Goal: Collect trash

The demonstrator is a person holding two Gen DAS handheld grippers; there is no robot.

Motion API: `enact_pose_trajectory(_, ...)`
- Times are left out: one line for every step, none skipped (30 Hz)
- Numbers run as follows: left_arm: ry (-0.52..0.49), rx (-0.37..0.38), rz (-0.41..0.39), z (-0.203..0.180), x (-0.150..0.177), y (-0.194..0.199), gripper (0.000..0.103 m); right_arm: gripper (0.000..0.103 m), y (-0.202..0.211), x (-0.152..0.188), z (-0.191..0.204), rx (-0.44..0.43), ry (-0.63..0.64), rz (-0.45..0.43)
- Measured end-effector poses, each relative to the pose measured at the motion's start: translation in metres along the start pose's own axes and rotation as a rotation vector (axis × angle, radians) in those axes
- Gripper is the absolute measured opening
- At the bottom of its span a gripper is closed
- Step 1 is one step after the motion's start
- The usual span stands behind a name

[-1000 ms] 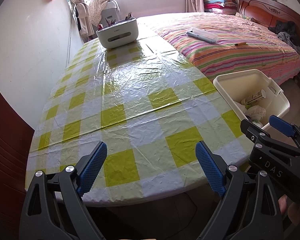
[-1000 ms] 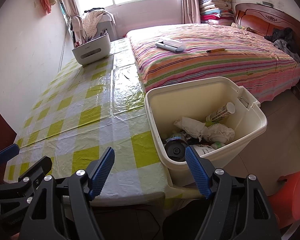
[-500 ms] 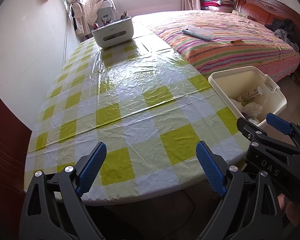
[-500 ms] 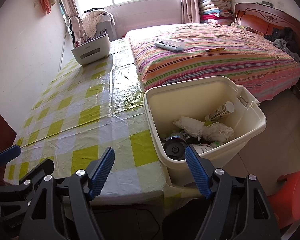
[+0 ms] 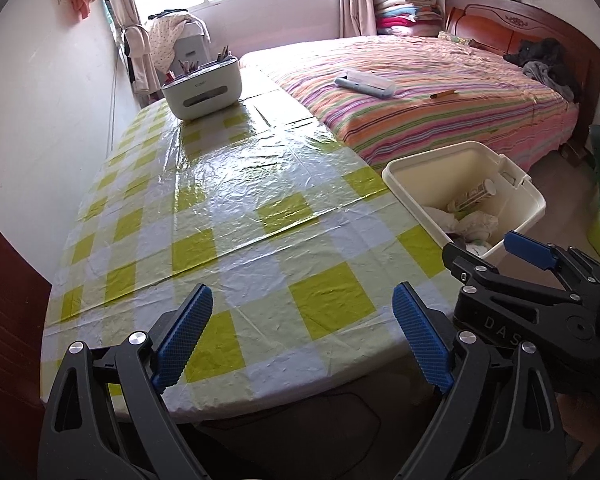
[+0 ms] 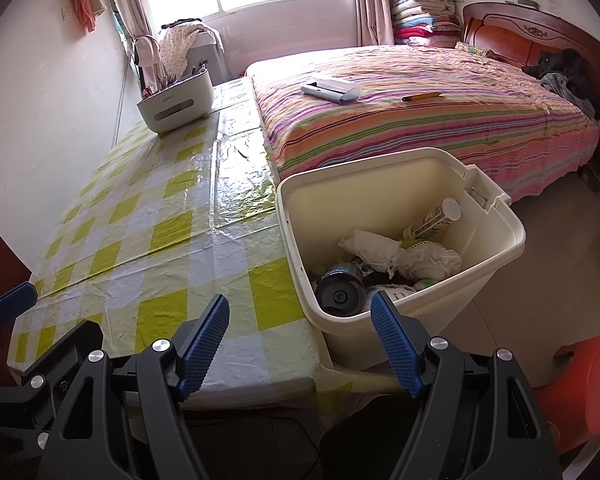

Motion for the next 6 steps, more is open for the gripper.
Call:
enact_pose_trajectory(0.004,-0.006,0.000,0.0004,-0.0005,0.0000,0.090,0.071,0.0001,-0.0003,-0.0005,0.000,-0.001,-0.001)
enact_pose_trajectory(0.009,-0.010,0.001,0.0018,-0.0006,0.0001,0.090,0.071,-0.0001,-0.0003,-0.0009,-0.001,-0.001,-0.001)
enact_pose_trajectory(0.016,-0.016,0.008,0.0030,-0.0007,-0.0007,0.090,0.071,0.0005,-0.0004,-0.0016,-0.001,-0.003,-0.001)
enact_pose_trajectory(0.020,-0.016,0.010,0.0044,-0.0004,-0.0014,0.090,0.071,0.0011,-0.0006,-0.0020,0.000,-0.004,-0.004)
enact_pose_trajectory(0.025,-0.014,0.014,0.0057,0.0000,-0.0021,0.090,0.071,0.0019,-0.0009,-0.0026,0.001,-0.005,-0.006)
enact_pose_trajectory(0.028,-0.015,0.017,0.0062,0.0002,-0.0026,0.090,0.071,0.0025,-0.0011,-0.0033,0.001,-0.006,-0.007)
Point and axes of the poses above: each gripper's, at about its wrist camera, not at the fingertips, and y roughly against the way its jaws point, z to its left, x to its underside, the point moved 3 cm from there along -y, roughly the way its jaws point, and after that the axes turned 1 degree about -z, right-handed, at the moved point
